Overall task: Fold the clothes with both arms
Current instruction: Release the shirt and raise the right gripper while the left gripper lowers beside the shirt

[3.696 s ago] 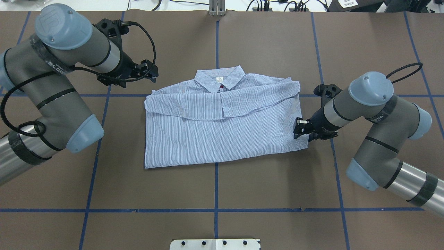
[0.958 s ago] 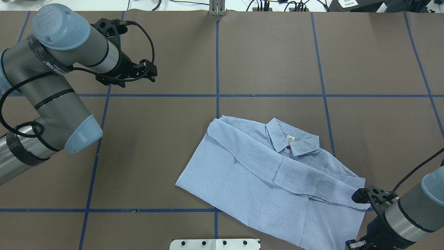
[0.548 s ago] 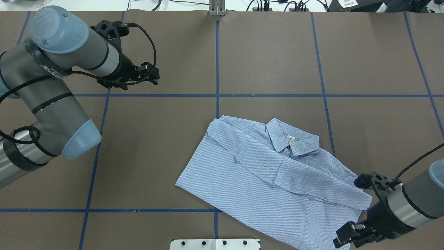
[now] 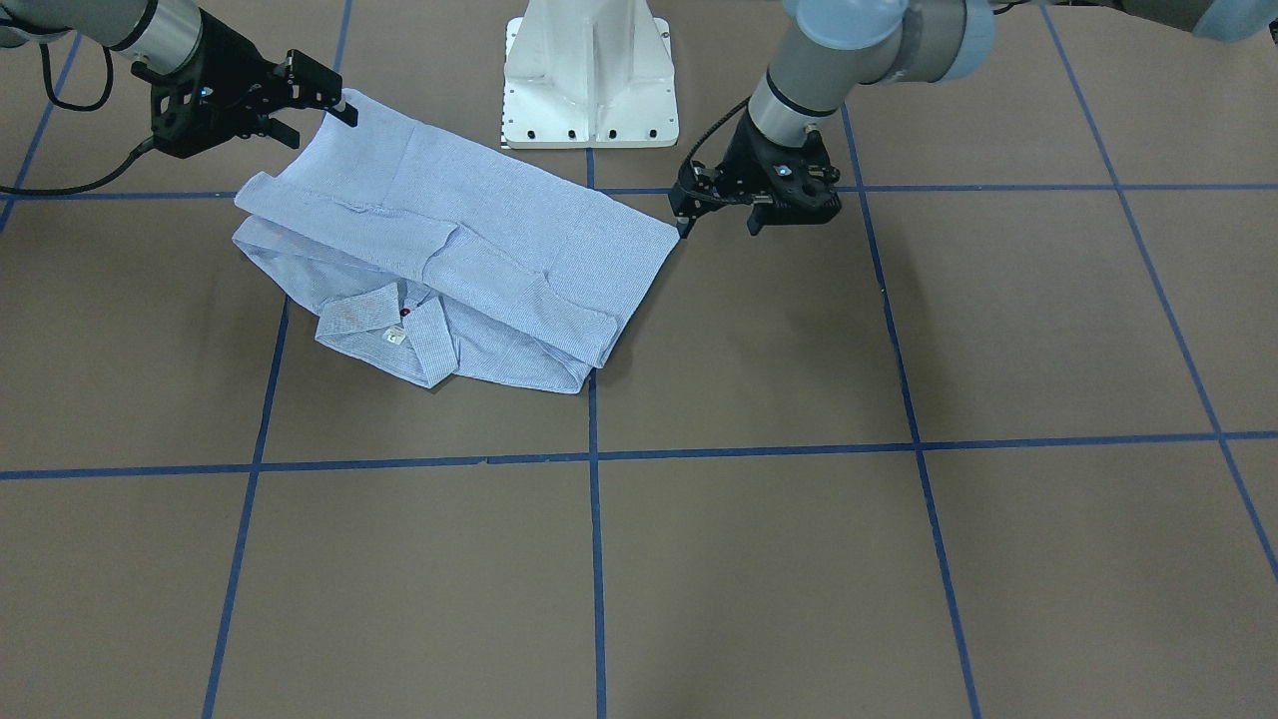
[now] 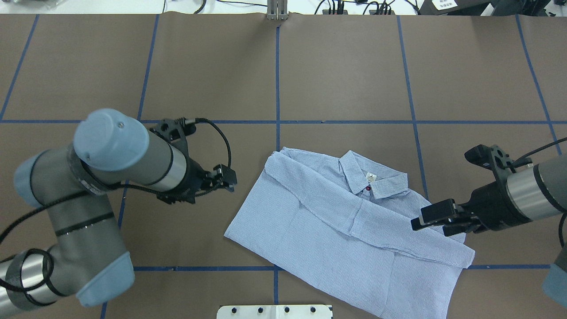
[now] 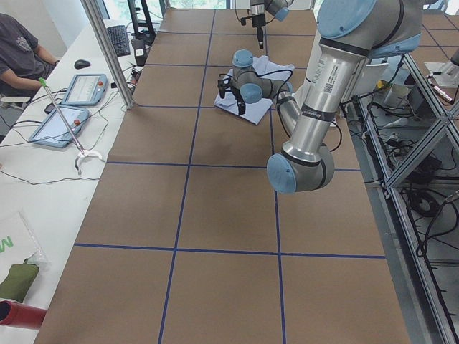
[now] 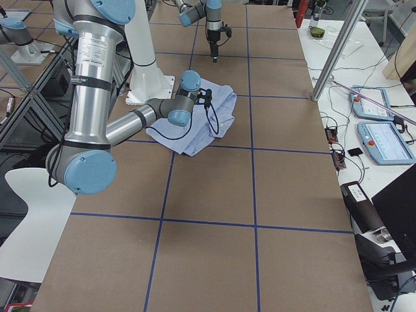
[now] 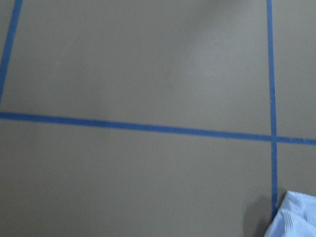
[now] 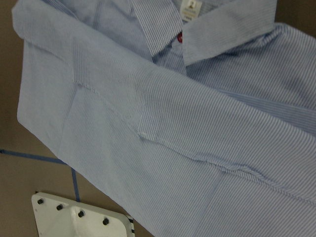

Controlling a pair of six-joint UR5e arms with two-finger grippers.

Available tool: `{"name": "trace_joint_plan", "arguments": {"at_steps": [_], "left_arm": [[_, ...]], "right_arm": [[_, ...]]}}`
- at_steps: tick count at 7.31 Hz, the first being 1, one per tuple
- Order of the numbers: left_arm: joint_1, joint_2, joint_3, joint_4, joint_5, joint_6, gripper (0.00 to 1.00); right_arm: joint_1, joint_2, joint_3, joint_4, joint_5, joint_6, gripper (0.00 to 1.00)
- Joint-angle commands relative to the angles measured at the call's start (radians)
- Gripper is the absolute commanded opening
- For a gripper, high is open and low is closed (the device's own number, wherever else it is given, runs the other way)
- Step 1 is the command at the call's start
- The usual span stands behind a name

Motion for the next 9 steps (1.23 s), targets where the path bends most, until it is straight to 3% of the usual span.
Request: {"name": "trace_joint_plan", "arguments": {"at_steps": [1,5,9], "left_arm": [[0.134,0.001,0.004,0.002,0.056,-0.163,1.0],[0.168,-0.061,0.131,0.002,0.118,-0.258,0.99],[0.168,-0.082,0.177,0.0,0.135,-0.261,0.94]], "right_arm": [[0.075,0.032,0.003,0.0,-0.002,-0.004,1.0],[0.081,0.066,-0.001,-0.001,-0.005,-0.003,1.0],[0.083,0.065,-0.01,-0.001,-0.011,-0.003,1.0]]}}
